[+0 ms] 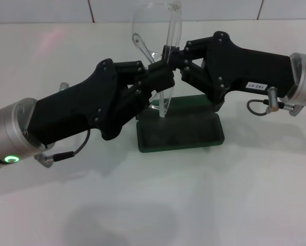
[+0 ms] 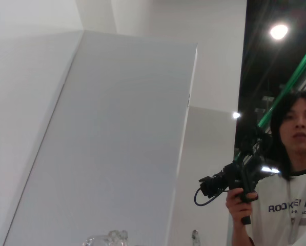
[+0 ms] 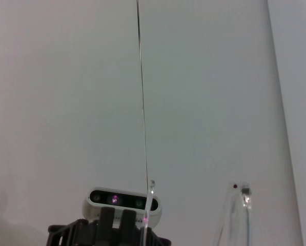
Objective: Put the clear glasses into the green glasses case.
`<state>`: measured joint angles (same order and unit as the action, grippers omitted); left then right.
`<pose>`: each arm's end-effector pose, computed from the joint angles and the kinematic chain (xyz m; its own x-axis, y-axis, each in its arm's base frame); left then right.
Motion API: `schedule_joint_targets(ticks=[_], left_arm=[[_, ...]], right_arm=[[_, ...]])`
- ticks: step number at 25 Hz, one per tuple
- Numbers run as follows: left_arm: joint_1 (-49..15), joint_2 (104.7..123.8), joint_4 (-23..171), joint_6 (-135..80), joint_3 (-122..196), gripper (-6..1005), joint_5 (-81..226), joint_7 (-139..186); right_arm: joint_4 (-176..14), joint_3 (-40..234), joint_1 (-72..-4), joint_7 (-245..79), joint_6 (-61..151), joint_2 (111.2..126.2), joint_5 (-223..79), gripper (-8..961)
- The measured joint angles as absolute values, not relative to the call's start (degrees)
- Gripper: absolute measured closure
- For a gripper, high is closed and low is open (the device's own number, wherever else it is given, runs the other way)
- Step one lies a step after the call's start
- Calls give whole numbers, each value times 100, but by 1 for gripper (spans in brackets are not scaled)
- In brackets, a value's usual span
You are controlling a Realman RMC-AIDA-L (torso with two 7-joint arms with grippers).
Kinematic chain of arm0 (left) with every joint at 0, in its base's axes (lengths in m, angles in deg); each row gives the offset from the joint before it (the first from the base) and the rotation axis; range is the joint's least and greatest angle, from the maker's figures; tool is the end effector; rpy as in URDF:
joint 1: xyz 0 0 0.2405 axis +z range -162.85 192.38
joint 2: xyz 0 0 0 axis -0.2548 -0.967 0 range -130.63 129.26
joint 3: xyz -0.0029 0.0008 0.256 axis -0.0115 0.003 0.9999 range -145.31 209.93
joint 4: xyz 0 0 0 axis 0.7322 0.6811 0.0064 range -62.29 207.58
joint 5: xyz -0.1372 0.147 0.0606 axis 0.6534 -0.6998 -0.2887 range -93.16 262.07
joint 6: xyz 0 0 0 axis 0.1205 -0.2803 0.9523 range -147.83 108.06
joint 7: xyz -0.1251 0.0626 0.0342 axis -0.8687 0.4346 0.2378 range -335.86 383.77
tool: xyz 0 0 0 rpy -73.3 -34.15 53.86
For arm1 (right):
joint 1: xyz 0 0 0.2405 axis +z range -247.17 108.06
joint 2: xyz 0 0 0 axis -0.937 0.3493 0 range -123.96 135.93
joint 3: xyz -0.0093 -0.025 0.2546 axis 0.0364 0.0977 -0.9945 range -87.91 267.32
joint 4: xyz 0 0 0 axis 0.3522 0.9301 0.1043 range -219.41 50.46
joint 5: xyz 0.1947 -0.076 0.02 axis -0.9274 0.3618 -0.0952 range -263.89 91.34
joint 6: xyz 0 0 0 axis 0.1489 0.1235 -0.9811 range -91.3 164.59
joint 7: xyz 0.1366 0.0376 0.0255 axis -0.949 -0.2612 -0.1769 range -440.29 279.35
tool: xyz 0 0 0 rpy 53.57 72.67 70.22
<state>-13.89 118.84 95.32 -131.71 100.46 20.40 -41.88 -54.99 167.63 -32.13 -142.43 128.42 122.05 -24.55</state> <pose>-0.1864 0.2737 -0.0058 0.3349 0.1706 0.9267 0.1436 -0.9812 0.1287 0.1433 0.3406 -0.0171 0.5894 0.0236 -0.8075 -0.0709 -0.9942 -0.0808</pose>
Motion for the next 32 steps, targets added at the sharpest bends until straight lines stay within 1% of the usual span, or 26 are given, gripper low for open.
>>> schedule_joint_targets(ticks=[32], left_arm=[[-1383,11898,9453,-12658,9972,900,2092,-4148]], right_arm=[[-5485,16947,-3176,-14192,12628,12195,-2470,904]])
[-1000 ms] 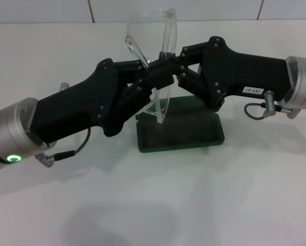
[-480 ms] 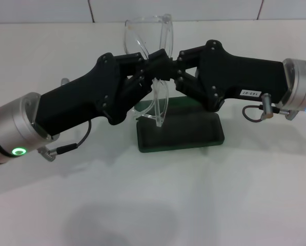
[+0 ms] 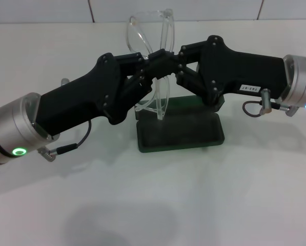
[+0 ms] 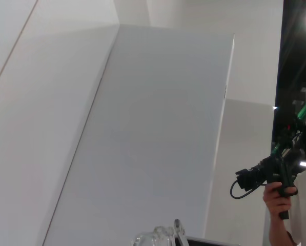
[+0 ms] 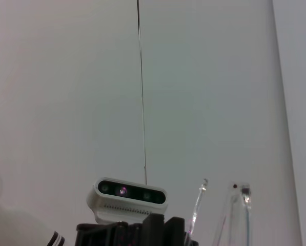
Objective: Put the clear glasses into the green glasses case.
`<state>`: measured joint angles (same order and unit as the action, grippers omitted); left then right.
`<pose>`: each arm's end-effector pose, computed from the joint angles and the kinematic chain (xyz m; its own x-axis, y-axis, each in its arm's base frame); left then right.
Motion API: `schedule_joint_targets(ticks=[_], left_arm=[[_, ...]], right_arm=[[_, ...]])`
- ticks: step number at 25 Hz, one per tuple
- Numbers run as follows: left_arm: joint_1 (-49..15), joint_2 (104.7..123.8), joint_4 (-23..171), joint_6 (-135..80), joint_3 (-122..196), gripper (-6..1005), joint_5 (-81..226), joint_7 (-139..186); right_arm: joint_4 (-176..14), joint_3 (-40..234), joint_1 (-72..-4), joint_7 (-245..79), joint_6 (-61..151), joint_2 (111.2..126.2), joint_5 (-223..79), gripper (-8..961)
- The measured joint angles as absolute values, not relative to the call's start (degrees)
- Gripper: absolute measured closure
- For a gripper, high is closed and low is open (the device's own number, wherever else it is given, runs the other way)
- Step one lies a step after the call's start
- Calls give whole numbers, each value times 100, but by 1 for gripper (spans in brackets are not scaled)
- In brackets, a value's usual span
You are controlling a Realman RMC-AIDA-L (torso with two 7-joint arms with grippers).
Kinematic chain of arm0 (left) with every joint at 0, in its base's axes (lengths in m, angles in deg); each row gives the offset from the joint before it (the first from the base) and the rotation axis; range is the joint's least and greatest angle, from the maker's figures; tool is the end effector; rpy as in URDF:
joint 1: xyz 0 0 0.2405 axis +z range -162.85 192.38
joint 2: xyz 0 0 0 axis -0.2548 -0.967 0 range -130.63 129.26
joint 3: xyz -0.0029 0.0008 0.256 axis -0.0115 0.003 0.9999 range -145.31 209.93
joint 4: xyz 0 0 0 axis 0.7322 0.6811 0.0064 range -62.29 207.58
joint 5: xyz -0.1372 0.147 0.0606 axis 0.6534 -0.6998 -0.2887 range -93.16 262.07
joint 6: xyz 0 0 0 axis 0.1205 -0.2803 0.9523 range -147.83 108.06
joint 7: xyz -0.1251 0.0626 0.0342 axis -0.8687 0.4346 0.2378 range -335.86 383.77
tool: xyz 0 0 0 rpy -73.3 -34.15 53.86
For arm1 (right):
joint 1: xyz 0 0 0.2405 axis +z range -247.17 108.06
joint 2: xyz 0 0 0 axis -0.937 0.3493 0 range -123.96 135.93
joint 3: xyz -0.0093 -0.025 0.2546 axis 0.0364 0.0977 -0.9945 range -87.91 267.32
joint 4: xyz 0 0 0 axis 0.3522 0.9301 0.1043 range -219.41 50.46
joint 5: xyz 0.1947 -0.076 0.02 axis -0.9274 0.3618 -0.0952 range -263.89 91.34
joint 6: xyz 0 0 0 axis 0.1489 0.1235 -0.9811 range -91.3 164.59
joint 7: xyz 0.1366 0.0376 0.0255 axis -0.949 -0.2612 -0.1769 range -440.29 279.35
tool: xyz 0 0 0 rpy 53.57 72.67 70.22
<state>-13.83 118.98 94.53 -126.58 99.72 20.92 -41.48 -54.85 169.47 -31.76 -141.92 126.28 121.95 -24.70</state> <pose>-0.1921 0.2848 -0.0114 0.3520 0.1706 0.9203 0.2355 -0.9678 0.0893 0.1424 0.3429 -0.0229 0.6166 0.0281 -0.7867 -0.0685 -0.9937 -0.0891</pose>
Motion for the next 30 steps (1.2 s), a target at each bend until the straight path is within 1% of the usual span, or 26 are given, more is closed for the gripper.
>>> schedule_joint_targets(ticks=[30], left_arm=[[-1327,11892,9382,-12640,9831,898,2101,-4082]], right_arm=[[-5435,16995,-3229,-14164,12725,12207,-2485,905]])
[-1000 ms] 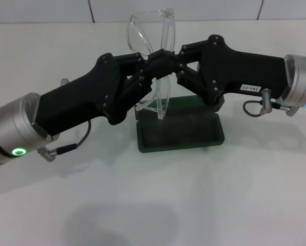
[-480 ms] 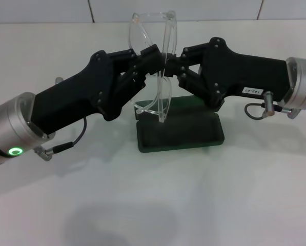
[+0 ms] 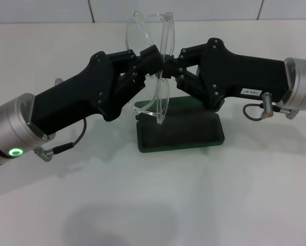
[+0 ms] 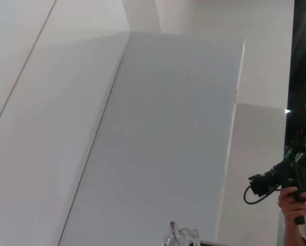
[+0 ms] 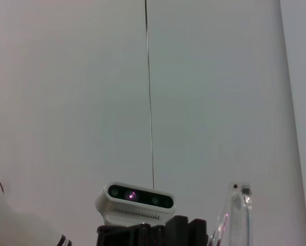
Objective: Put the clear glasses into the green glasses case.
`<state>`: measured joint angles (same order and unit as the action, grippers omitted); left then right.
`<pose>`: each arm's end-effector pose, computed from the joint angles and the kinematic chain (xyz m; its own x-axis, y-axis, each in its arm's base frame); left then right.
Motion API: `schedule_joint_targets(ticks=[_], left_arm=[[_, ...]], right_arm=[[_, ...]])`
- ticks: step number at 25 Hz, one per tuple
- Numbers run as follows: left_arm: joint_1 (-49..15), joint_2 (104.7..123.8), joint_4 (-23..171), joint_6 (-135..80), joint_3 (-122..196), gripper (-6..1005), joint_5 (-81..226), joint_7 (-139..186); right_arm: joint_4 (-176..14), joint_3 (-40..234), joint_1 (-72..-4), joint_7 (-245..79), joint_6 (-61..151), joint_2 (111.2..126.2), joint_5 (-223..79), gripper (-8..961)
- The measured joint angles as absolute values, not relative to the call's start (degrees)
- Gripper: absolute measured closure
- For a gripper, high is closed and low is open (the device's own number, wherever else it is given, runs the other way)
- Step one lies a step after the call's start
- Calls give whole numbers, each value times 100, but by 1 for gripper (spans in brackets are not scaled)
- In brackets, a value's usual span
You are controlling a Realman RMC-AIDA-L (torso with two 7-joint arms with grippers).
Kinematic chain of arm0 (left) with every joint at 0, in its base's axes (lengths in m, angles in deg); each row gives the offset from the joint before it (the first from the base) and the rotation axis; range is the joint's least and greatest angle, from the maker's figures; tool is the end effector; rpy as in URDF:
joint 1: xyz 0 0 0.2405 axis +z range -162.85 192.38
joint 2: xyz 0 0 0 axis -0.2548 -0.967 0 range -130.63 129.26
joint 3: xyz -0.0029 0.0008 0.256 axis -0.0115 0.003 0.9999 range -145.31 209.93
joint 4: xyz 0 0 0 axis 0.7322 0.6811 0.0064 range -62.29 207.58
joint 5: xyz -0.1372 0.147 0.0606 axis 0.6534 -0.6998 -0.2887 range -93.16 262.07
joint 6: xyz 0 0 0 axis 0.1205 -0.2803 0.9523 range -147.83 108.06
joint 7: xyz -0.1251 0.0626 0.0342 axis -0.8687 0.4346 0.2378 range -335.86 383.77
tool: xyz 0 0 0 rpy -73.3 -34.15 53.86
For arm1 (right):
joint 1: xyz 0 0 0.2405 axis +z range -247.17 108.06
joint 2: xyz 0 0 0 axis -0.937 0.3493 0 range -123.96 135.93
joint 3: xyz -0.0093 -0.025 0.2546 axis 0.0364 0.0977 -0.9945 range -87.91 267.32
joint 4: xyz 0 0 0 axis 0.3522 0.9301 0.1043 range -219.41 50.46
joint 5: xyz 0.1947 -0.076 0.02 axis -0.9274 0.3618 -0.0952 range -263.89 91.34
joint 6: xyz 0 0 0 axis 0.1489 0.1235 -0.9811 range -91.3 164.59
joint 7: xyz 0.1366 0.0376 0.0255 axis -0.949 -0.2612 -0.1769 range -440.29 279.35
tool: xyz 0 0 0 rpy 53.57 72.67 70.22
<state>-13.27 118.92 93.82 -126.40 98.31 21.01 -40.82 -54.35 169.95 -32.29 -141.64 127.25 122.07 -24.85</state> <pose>-0.1977 0.2849 -0.0090 0.3397 0.1589 0.9270 0.2644 -0.9620 0.0680 0.1424 0.3385 -0.0231 0.6101 0.0327 -0.7916 -0.0525 -0.9953 -0.0815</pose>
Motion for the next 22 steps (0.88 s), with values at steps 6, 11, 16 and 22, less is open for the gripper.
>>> schedule_joint_targets(ticks=[6,11,16,22], left_arm=[[-1327,11893,9382,-12640,9831,897,2101,-4082],[-1327,11893,9382,-12640,9831,897,2100,-4082],[-1327,11894,9383,-12641,9831,896,2100,-4082],[-1288,11882,9391,-12918,9831,896,2100,-4082]], right_arm=[[-5432,16995,-3240,-14164,12751,12209,-2485,905],[-5432,16995,-3240,-14164,12752,12209,-2484,905],[-5424,16988,-3238,-14164,12751,12209,-2484,905],[-5423,16940,-3266,-14167,12718,12200,-2490,905]])
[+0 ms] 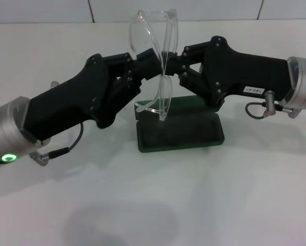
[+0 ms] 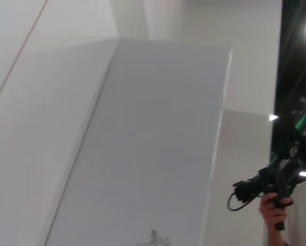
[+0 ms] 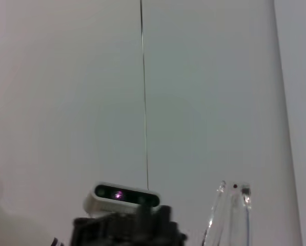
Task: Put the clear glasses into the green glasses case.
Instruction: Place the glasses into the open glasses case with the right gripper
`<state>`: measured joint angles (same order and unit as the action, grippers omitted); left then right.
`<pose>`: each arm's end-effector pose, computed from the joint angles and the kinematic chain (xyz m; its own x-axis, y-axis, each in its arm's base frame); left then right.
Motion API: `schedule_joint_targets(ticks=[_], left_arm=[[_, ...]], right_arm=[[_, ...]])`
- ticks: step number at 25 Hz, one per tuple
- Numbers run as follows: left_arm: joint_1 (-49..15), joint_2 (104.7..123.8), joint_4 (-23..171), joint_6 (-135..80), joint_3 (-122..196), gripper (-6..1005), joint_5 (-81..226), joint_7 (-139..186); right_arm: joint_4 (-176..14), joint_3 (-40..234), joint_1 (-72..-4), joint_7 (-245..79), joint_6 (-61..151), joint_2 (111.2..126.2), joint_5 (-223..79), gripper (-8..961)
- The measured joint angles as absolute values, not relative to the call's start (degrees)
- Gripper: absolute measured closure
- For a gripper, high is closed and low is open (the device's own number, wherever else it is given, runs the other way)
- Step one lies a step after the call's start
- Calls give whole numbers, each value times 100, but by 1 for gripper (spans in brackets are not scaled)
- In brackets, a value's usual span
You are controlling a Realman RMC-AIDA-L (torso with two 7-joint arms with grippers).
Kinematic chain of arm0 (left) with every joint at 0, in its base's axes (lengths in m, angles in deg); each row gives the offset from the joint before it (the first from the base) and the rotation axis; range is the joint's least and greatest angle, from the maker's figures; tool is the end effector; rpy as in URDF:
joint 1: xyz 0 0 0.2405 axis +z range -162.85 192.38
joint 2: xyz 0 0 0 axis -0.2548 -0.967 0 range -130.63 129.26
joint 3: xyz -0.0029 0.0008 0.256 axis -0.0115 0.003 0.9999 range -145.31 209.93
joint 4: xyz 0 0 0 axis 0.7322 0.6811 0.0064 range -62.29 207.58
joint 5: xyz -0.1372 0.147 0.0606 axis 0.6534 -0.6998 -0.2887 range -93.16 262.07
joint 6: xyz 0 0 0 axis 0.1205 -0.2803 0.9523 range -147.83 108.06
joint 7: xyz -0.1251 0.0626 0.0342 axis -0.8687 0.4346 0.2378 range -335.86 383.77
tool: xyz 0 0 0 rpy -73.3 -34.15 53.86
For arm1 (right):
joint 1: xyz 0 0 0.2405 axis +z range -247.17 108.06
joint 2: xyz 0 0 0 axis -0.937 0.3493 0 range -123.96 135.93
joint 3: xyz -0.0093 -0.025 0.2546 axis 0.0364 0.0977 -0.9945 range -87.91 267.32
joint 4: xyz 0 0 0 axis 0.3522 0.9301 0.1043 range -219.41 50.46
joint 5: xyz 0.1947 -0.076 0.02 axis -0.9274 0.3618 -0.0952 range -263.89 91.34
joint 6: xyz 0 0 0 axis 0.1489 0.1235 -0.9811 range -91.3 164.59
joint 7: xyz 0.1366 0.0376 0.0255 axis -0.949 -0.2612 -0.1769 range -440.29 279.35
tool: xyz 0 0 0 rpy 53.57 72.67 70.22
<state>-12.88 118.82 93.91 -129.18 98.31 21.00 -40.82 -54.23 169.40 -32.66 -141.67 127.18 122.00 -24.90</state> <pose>-0.1973 0.2782 -0.0051 0.3218 0.1550 0.9341 0.2299 -0.9698 0.0817 0.1445 0.3392 -0.0209 0.6067 0.0336 -0.7942 -0.0631 -0.9939 -0.0902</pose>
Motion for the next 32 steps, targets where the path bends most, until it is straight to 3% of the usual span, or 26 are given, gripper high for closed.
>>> schedule_joint_targets(ticks=[7,17,19,25,32], left_arm=[[-1050,11814,9458,-13222,9831,895,2268,-4097],[-703,11422,9462,-13469,9793,895,2557,-4212],[-597,11270,9504,-13534,9645,894,2606,-4298],[-434,10992,9824,-13545,9531,894,2616,-4683],[-337,10876,10060,-13555,9370,893,2617,-4821]], right_arm=[[-5420,16734,-3303,-14202,12694,12167,-2503,905],[-3393,16654,-3442,-16532,11957,12026,-471,905],[-2876,16653,-3402,-17145,11999,12023,135,905],[-1391,16642,-2904,-19150,12673,11978,2102,904],[-718,16908,-1808,-20676,13557,12164,4467,904]])
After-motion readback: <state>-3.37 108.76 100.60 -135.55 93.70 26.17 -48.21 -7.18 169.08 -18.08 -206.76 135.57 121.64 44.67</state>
